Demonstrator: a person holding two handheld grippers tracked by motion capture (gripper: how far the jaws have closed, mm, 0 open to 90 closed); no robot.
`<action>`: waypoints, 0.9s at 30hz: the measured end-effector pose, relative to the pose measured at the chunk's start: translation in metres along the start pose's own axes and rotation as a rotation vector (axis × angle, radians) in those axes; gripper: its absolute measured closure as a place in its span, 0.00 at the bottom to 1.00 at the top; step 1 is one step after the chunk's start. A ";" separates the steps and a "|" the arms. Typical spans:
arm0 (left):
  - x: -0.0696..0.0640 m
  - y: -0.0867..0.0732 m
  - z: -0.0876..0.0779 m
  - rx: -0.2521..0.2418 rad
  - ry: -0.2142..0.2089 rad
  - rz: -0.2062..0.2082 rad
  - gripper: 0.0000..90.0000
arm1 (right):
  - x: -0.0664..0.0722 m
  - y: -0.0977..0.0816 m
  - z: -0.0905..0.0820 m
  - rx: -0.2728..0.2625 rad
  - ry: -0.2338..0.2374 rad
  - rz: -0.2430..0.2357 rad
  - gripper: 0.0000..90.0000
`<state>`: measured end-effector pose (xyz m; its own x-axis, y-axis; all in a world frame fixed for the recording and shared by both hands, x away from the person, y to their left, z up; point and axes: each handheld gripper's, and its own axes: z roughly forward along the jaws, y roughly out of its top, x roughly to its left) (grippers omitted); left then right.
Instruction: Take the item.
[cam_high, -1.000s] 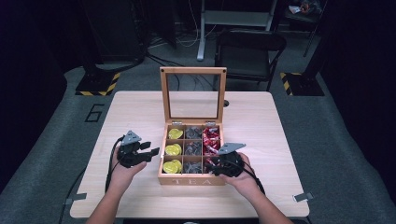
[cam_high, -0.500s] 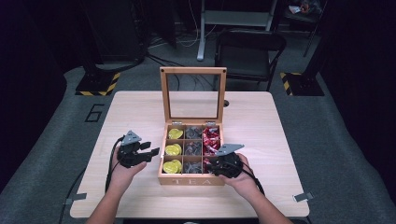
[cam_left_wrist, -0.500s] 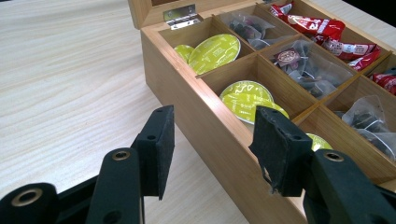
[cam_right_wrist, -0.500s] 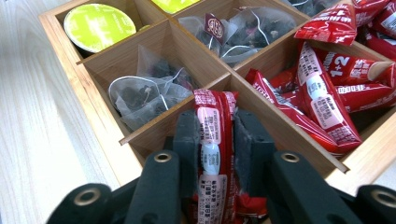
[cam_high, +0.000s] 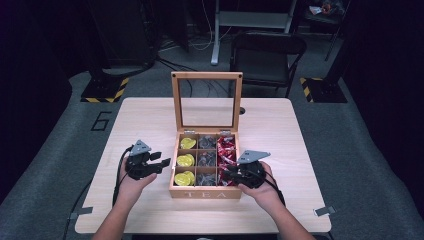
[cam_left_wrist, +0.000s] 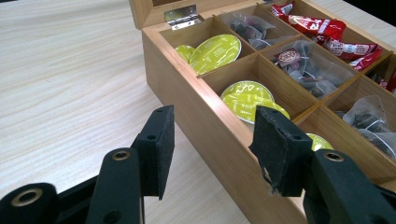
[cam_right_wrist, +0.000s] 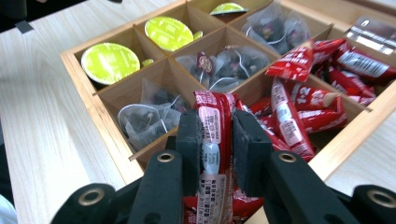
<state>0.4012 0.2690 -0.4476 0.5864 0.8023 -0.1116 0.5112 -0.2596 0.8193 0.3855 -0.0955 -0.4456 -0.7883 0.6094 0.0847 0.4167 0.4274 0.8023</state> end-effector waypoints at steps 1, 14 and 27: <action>0.000 0.000 0.000 0.000 0.000 0.001 0.55 | 0.000 0.001 -0.001 -0.005 -0.004 -0.002 0.81; 0.000 0.000 0.000 0.001 0.000 -0.008 0.55 | -0.003 0.012 -0.024 -0.073 -0.046 -0.020 0.81; 0.001 0.000 0.000 0.004 0.003 0.002 0.55 | -0.016 0.011 -0.037 -0.091 -0.086 0.016 0.81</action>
<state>0.4015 0.2704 -0.4478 0.5855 0.8034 -0.1079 0.5125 -0.2637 0.8172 0.3863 -0.1255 -0.4164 -0.7384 0.6725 0.0499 0.3828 0.3570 0.8521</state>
